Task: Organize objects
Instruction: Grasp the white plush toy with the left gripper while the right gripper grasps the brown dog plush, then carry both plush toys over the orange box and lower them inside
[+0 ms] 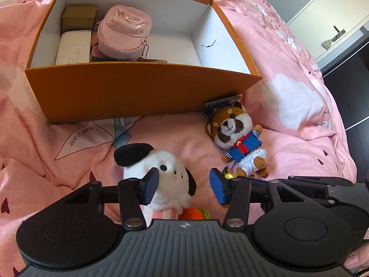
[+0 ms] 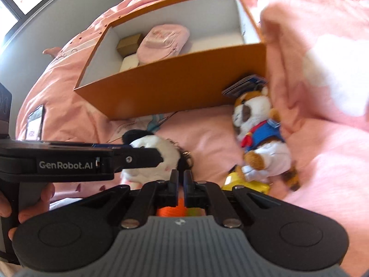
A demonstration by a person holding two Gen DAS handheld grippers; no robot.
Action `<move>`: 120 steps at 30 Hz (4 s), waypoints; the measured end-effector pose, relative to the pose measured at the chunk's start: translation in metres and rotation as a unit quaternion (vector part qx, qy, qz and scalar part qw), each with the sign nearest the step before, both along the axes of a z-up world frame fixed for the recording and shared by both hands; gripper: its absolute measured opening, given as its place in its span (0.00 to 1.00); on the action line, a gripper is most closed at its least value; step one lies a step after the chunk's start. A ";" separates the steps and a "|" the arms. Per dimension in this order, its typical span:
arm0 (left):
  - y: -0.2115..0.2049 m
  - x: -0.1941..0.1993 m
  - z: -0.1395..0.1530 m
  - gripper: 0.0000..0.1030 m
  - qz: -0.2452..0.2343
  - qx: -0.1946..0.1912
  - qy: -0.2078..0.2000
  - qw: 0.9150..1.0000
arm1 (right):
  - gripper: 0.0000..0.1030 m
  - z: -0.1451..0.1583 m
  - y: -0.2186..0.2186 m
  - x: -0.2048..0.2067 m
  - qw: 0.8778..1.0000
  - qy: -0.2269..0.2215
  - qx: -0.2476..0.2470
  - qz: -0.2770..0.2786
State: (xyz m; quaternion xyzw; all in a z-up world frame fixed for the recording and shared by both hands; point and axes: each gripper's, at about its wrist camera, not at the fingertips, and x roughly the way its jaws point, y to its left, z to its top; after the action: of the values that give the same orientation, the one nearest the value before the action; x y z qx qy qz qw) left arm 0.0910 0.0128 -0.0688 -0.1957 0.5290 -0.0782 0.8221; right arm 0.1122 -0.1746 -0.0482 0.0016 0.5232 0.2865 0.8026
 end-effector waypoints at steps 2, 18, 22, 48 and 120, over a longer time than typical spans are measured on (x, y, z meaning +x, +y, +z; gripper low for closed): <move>0.004 -0.001 0.002 0.56 0.003 0.000 -0.001 1.000 | 0.09 0.004 -0.004 0.002 1.000 -0.021 -0.017 -0.008; 0.024 0.006 -0.037 0.64 -0.020 -0.011 0.064 0.998 | 0.42 -0.002 -0.017 0.068 0.992 -0.067 -0.110 -0.002; 0.028 0.011 -0.045 0.68 -0.010 -0.029 0.071 0.997 | 0.43 -0.020 -0.018 0.084 0.994 -0.026 -0.107 -0.004; 0.025 0.008 -0.023 0.66 0.010 -0.065 0.030 0.997 | 0.39 0.003 -0.005 0.061 0.994 -0.041 -0.101 0.024; 0.055 0.212 -0.009 0.67 0.087 -0.007 -0.074 0.993 | 0.38 0.009 0.093 0.225 0.987 -0.131 -0.086 0.027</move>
State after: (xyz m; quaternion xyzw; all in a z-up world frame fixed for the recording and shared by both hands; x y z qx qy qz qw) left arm 0.3029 0.0682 -0.0780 -0.2400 0.4469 -0.0243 0.8615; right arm 0.3367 -0.0814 -0.0393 -0.1192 0.4359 0.2591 0.8536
